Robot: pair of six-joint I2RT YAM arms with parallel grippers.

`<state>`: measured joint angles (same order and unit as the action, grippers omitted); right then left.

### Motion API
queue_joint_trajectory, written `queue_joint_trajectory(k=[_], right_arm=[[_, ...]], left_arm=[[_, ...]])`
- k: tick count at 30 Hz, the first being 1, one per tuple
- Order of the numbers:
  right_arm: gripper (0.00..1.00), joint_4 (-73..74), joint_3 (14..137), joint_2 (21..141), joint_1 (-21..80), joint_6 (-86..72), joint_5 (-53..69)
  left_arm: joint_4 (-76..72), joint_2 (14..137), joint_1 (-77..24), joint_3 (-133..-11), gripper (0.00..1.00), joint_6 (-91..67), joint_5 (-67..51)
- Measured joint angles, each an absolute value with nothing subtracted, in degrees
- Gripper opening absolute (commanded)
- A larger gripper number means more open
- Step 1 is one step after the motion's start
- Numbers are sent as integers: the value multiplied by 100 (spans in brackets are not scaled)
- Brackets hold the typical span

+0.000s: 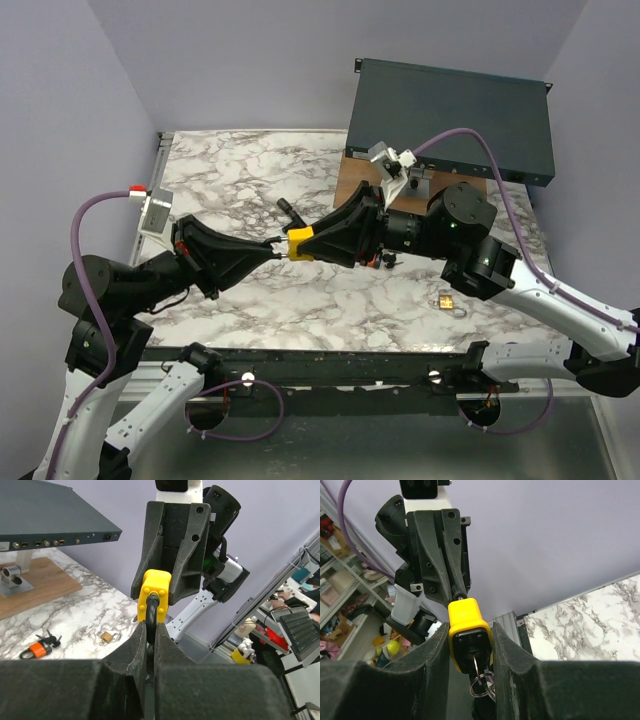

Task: Lock with the key
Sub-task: Lock the lock.

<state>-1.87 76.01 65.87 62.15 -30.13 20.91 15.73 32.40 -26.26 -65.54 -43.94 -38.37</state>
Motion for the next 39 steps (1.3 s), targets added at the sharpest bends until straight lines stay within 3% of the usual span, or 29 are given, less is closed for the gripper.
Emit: queue_joint_trajectory(k=[13,39], right_arm=[[1,-104,7920,6720,6233,-3341,2342],[1,-292,7937,6901,6160,-3089,2174]], left_arm=[[2246,3393,-2633,-7269,0,-3352,-3929],[956,3227,-2589,-6348,0,-4453,-3793]])
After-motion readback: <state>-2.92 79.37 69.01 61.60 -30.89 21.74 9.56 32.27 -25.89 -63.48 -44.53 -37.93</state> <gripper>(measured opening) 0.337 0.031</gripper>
